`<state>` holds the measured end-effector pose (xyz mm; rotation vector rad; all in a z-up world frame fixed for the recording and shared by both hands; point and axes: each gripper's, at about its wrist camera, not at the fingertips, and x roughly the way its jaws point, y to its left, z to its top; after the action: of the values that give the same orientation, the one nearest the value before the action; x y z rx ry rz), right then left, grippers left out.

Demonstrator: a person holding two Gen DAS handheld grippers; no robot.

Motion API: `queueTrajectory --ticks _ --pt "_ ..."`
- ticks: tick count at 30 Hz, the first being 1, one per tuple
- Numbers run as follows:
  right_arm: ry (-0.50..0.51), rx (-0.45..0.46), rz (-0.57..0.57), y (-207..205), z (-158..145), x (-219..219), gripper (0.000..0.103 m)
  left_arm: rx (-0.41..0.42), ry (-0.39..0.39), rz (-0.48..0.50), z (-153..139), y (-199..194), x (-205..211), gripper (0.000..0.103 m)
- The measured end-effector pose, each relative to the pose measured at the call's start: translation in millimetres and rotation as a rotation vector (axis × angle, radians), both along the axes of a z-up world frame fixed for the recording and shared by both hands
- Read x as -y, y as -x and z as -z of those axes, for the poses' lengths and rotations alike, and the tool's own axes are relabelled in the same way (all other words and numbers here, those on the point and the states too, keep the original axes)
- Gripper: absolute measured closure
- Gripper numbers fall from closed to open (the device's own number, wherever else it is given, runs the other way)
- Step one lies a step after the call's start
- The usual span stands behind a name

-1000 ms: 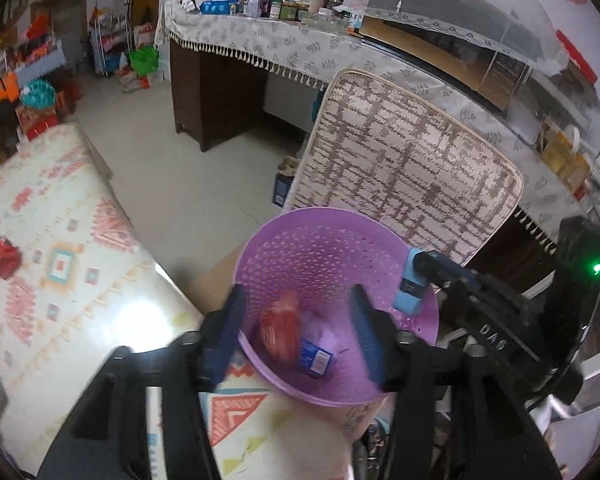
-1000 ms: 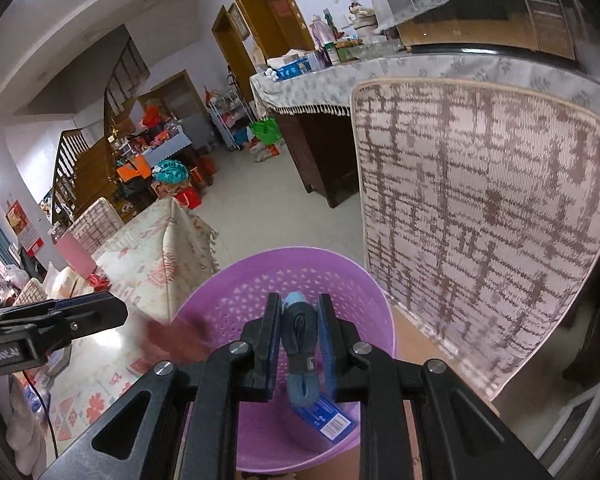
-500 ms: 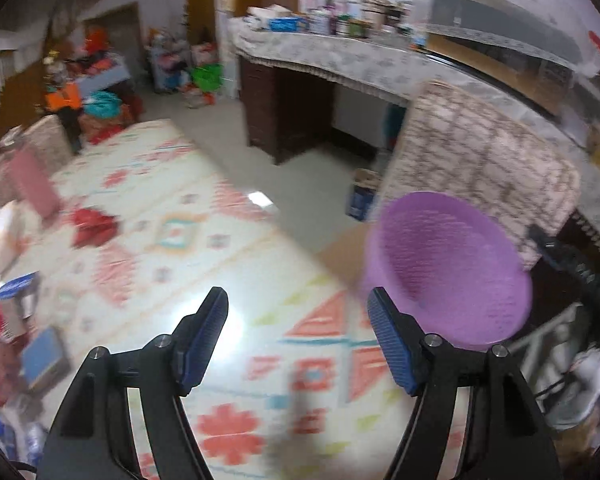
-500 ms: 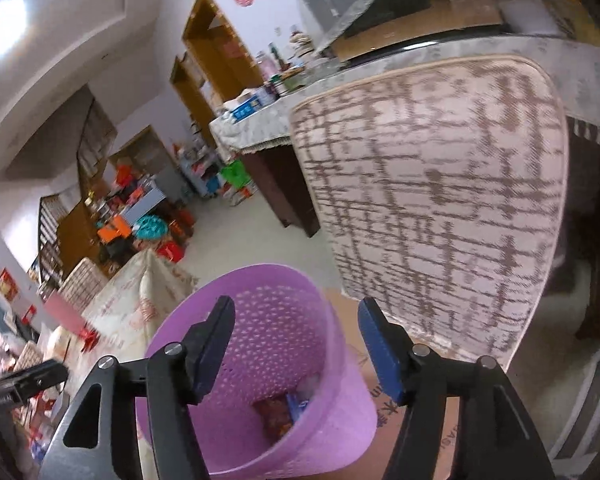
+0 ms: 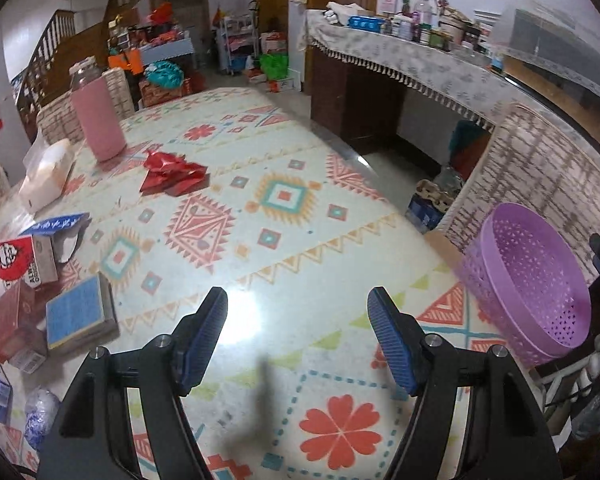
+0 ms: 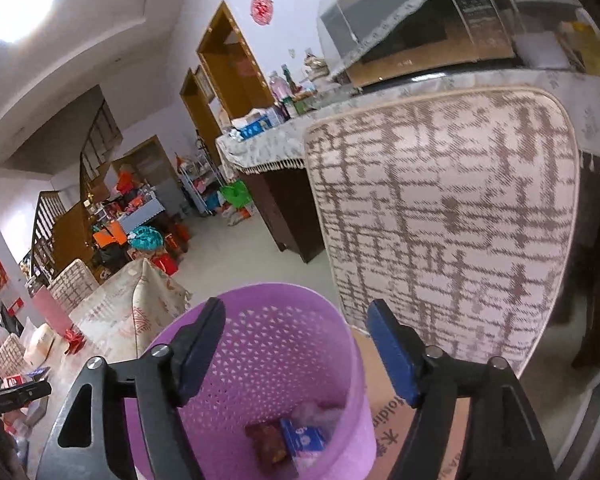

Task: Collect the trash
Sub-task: 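Open the right tool over the basket while the left releases the red snack bag, then move both open tools back over the table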

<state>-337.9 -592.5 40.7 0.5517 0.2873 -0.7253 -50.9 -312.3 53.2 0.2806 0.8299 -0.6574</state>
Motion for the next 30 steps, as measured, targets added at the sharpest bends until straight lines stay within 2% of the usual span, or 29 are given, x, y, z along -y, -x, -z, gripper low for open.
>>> queueTrajectory --ticks 6,15,23,30 --pt "0.062 -0.047 -0.016 -9 -2 -9 0.022 0.011 0.009 -0.035 0 0 -11 0.032" --pt "0.052 -0.051 -0.027 4 -23 -26 0.019 0.072 0.030 -0.070 -16 18 -43 0.032" --pt "0.092 -0.034 -0.083 14 -51 -68 0.015 0.108 0.096 -0.191 -44 29 -115 0.032" --pt "0.120 -0.077 -0.201 4 -66 -125 0.011 0.133 0.114 -0.378 -53 35 -219 0.032"
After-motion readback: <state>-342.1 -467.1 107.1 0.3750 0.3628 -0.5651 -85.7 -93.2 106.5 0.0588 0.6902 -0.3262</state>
